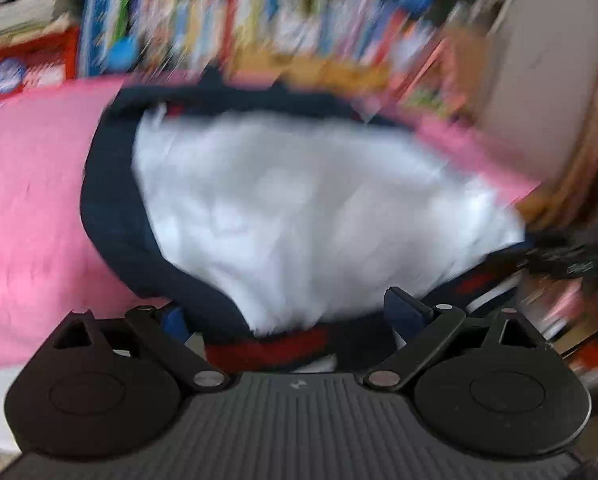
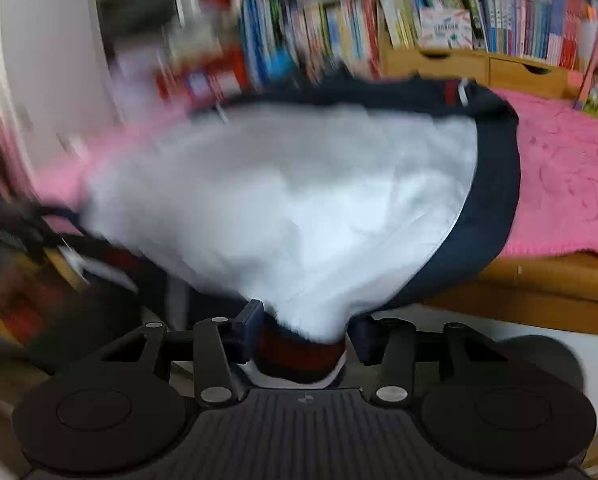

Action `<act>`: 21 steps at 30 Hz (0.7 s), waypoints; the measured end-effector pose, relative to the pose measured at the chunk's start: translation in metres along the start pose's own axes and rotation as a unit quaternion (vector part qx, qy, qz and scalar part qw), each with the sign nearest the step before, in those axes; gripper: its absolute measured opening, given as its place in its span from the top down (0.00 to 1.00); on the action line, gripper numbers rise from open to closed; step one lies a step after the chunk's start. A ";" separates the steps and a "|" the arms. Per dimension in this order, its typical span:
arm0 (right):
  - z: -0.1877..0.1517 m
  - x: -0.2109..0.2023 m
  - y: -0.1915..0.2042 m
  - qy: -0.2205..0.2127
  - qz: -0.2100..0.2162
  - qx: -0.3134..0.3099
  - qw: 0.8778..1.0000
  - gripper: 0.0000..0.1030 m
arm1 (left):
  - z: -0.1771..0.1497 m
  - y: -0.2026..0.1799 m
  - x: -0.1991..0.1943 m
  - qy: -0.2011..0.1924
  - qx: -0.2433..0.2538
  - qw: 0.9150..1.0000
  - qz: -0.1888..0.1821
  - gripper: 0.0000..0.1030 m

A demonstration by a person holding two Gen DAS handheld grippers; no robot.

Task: Fold clothes

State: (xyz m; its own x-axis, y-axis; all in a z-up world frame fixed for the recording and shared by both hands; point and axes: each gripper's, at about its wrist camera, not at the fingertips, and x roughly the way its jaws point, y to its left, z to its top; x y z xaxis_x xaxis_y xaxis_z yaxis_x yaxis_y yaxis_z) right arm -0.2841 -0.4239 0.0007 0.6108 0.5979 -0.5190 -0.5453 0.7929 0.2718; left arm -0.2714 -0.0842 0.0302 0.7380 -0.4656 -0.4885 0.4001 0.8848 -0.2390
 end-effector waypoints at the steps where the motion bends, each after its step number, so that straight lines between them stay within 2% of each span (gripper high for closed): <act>1: 0.009 -0.013 0.002 -0.026 0.021 0.010 0.999 0.55 | 0.015 -0.001 -0.008 -0.026 0.000 0.999 -0.020 0.01; 3: 0.038 -0.024 0.005 -0.083 0.041 0.010 0.996 0.55 | 0.042 0.000 -0.009 -0.075 0.005 0.996 -0.045 0.00; 4: 0.056 -0.016 0.005 -0.097 0.029 0.007 0.995 0.55 | 0.056 0.005 -0.005 -0.096 0.011 0.994 -0.049 0.00; 5: 0.075 -0.007 0.005 -0.107 0.015 0.004 0.994 0.55 | 0.068 0.009 0.003 -0.105 0.014 0.994 -0.037 0.00; 7: 0.107 0.037 -0.004 -0.089 -0.020 0.004 0.996 0.55 | 0.087 0.015 0.032 -0.085 0.004 0.996 0.014 0.00; 10: 0.129 0.107 -0.032 -0.021 -0.039 0.053 0.998 0.55 | 0.079 0.025 0.054 -0.046 0.006 0.998 0.052 0.01; 12: 0.126 0.124 -0.040 0.001 -0.047 0.068 0.997 0.55 | 0.073 0.032 0.067 -0.020 0.009 0.997 0.075 0.01; 14: 0.116 0.117 -0.044 -0.005 -0.044 0.059 0.997 0.52 | 0.060 0.031 0.062 -0.010 0.019 0.995 0.095 0.00; 16: 0.099 0.091 -0.039 -0.022 -0.047 0.013 0.999 0.33 | 0.047 0.030 0.055 -0.001 0.029 0.993 0.114 0.00; 18: 0.079 0.065 -0.031 -0.035 -0.073 -0.050 0.995 0.24 | 0.034 0.028 0.048 0.008 0.040 0.990 0.133 0.00; 20: 0.064 0.051 -0.016 -0.030 -0.096 -0.094 0.991 0.23 | 0.020 0.027 0.040 0.016 0.051 0.987 0.153 0.00; 21: 0.056 0.045 -0.009 -0.026 -0.096 -0.108 0.989 0.19 | 0.014 0.026 0.037 0.021 0.056 0.985 0.162 0.00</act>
State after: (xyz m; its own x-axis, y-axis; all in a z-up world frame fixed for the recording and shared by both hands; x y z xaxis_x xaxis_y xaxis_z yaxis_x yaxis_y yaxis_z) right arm -0.2195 -0.3972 0.0198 0.7405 0.4492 -0.4998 -0.5235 0.8520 -0.0099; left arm -0.2263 -0.0784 0.0177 0.8152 -0.1550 -0.5581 0.2053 0.9783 0.0282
